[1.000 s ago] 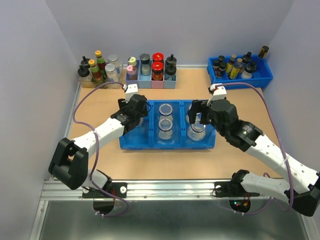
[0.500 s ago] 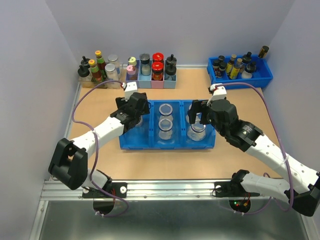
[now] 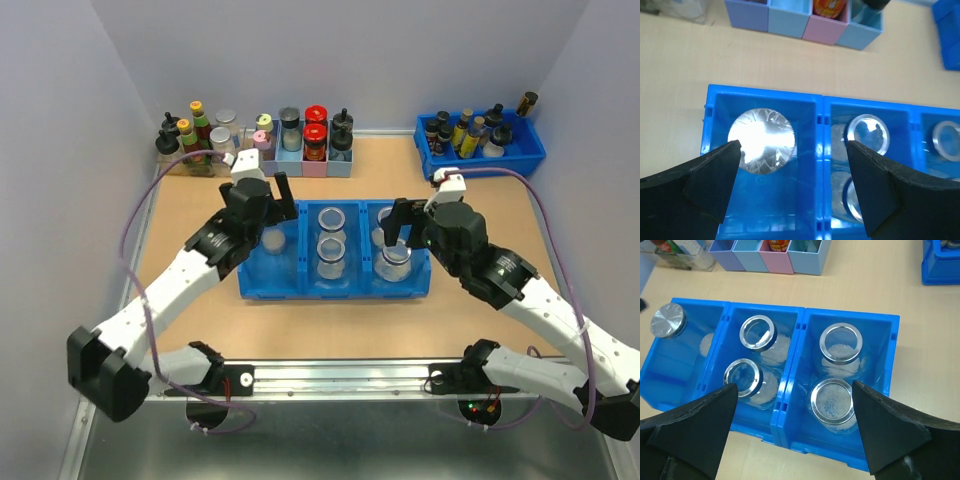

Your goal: Organize the condiment bottles

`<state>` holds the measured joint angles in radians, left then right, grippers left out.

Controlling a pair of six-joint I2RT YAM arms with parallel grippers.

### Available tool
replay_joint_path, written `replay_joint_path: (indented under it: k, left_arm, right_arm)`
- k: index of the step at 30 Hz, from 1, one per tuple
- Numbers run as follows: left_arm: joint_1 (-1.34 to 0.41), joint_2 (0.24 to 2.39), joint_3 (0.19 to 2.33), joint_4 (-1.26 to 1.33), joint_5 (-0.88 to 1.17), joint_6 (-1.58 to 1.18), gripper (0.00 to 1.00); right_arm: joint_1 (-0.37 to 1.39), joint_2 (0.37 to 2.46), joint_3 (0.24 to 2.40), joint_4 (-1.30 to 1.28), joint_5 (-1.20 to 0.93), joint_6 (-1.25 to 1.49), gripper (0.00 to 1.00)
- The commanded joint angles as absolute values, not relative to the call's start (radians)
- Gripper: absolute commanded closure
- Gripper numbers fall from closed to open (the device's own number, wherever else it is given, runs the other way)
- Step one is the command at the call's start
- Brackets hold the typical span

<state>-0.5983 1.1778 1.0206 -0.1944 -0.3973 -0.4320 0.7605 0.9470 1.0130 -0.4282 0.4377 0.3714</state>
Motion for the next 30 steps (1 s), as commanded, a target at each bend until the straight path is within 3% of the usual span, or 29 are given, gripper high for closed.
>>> replay_joint_path:
  k: [1,11,18,30]
  left_arm:
    - [-0.604,1.007,1.029,-0.228,-0.347,-0.422,0.01]
    - [-0.603,0.750,1.034,-0.308,-0.259,-0.380,0.01]
    - [-0.603,0.548,0.988,-0.213,-0.005,-0.361,0.01]
    - [-0.604,0.436,0.963,-0.158,0.120,-0.328,0.01]
  right_arm:
    - [0.764,0.907,0.976,-0.430,0.471,0.400,0.00]
    - [0.764,0.844,0.931,-0.430,0.474,0.439,0.00]
    - [0.764,0.753,0.878,-0.430,0.460,0.460,0.00]
    - [0.765,0.459,0.720,-0.433,0.468,0.551,0.00]
